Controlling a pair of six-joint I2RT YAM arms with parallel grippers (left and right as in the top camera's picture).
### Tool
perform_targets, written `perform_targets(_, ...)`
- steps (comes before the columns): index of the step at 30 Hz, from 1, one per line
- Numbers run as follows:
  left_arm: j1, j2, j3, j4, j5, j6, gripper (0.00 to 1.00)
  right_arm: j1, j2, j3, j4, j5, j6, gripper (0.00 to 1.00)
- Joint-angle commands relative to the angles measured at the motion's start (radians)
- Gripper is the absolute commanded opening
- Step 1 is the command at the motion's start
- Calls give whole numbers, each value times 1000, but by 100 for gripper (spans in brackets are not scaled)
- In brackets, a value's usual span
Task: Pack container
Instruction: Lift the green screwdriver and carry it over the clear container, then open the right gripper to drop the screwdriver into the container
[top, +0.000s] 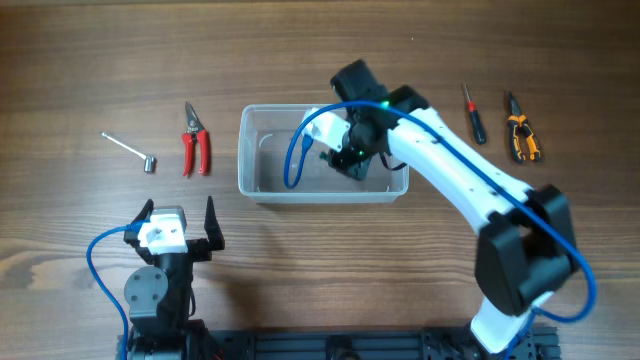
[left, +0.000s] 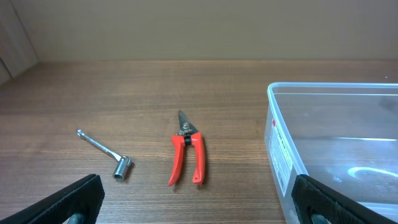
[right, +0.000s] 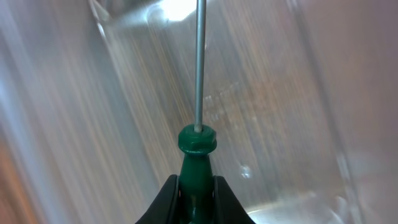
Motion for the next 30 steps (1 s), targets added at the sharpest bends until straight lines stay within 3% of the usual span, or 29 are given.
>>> perform_targets(1,6,-9,-3,3,12,23,100,0,80,-28,33,-5,-9,4)
perform_targets(9,6,-9,-3,3,12,23,100,0,180,-28,78,21,8,5)
perform_targets(12,6,-9,-3,3,12,23,100,0,182,-28,97,21,35,19)
perform_targets(18,6,-9,-3,3,12,23,100,0,181,-27,108,21,48,34)
perform_targets(25,6,-9,-3,3,12,23,100,0,181,2,70,20,77,41)
perform_targets(30,6,-9,-3,3,12,23,100,-2,181,188,-111,20,124,48)
